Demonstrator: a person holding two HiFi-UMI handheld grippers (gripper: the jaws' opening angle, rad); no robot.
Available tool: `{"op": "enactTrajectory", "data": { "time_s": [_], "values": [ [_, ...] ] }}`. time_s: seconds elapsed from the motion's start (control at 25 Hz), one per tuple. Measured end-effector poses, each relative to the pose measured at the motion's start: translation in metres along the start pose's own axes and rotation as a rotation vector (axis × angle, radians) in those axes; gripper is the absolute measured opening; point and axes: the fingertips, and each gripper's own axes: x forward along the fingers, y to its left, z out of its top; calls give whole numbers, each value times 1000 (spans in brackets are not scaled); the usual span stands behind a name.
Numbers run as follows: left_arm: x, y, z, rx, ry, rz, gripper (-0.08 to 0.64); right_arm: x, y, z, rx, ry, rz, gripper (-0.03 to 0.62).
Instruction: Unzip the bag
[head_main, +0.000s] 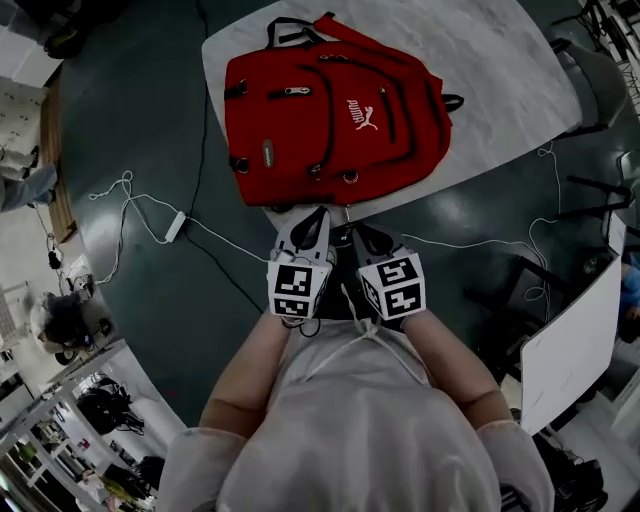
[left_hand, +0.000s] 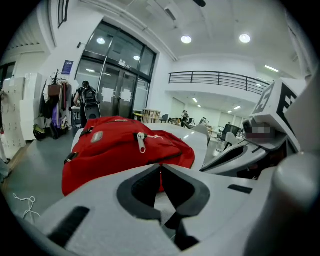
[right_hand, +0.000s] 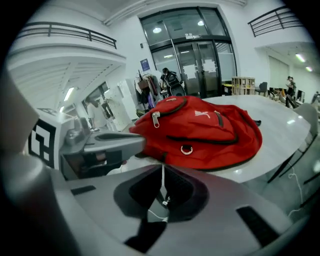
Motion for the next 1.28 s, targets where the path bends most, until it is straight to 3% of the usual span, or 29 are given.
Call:
{"op": "enactTrajectory", "data": {
  "time_s": [0.2,0.32,0.56,0.68,0.92,1.28],
  "values": [
    [33,18,-24,-40,84,-47,23,37,-10,-20,54,98,-54,34],
    [46,18,-35,-53,155,-86,23,52,-12,-28,80,143,-69,106],
    [60,29,-56,-95,246,-78,23,76,-15,-34,81,196,-115,104],
    [64,31,-59,-118,288,-83,23,78,-20,-36,67,216,-153,51],
    [68,33,-62,-129,345,-78,21,78,-18,-35,15,239,-69,31],
    [67,35,-67,-41,371,-7,21,71,-31,-34,-148,314,95,28]
  ]
}}
